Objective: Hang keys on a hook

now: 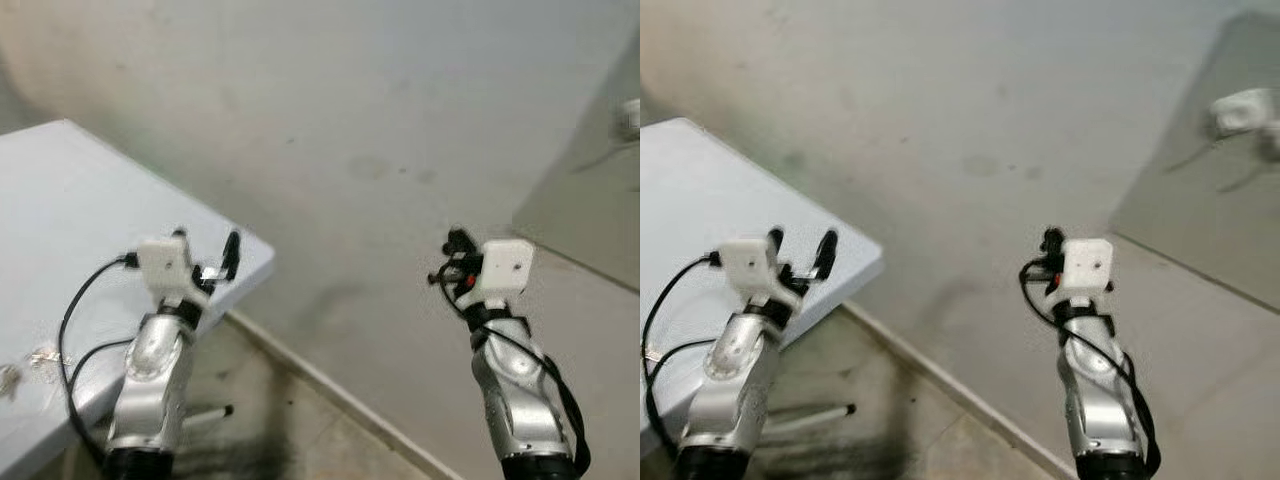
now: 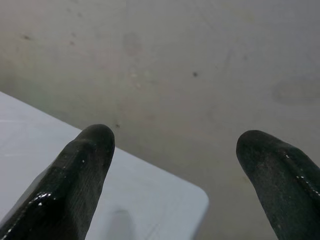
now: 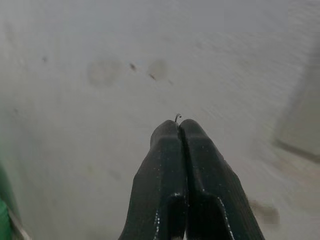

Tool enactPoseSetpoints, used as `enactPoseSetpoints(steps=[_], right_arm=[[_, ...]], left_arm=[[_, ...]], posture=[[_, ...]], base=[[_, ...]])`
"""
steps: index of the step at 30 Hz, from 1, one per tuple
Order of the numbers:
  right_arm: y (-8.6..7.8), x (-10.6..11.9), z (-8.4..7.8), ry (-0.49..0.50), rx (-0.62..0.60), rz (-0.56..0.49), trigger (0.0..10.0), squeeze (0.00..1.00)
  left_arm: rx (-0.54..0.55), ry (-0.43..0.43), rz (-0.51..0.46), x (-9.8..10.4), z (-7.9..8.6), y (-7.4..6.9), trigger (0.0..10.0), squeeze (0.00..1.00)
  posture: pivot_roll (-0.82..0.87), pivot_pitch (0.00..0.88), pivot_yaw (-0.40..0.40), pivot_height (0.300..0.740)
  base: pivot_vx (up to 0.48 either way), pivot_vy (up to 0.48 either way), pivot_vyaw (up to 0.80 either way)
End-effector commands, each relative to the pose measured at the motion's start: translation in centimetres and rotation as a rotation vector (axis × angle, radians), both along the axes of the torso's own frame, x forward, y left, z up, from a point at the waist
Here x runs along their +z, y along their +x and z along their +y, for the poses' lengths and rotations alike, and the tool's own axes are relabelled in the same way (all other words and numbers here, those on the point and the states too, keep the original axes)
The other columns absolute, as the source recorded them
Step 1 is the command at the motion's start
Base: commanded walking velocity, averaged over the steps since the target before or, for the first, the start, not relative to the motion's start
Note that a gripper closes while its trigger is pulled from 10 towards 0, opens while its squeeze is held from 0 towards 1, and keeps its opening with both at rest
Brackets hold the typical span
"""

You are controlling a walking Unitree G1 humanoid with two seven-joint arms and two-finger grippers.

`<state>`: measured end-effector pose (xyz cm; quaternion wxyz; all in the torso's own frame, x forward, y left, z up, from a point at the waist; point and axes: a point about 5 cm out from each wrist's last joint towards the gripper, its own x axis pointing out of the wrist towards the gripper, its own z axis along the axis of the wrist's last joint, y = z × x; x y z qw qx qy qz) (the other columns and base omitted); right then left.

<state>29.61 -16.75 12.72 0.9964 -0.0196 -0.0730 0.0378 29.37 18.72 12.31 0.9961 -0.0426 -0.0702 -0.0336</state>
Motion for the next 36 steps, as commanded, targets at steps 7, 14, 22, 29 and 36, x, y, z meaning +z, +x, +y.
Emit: enactPoseSetpoints(steps=[7,14,22,29,36], right_arm=[[-0.9,-0.1,-1.1,-0.019,-0.024,0.007,10.0,0.00],[-1.1,0.0,-0.9,-0.016,-0.030,0.006,10.0,0.00],[-1.2,0.1,-0.7,-0.004,-0.038,0.005,10.0,0.00],[-1.2,0.1,-0.7,-0.002,-0.051,0.013,10.0,0.00],[-1.1,0.2,-0.7,0.024,-0.066,0.006,10.0,0.00]], left_arm=[[-0.019,-0.015,-0.012,0.6,-0.4,-0.4,10.0,0.00],[-0.034,-0.013,-0.009,0.7,-0.6,-0.4,10.0,0.00],[-0.062,-0.019,-0.002,0.8,-1.3,-0.3,10.0,0.00],[-0.066,-0.006,0.011,0.5,-1.9,-0.3,10.0,0.00],[-0.079,-0.011,0.016,0.4,-2.5,-0.5,10.0,0.00]], posture=[[-0.03,0.000,-0.036,0.740],[-0.04,0.000,-0.028,0.740],[-0.04,0.000,-0.024,0.740],[-0.04,0.000,-0.026,0.740],[-0.04,0.000,-0.027,0.740]], base=[[0.000,0.000,-0.74],[0.000,0.000,-0.74],[0.000,0.000,-0.73],[0.000,0.000,-0.73],[0.000,0.000,-0.61]])
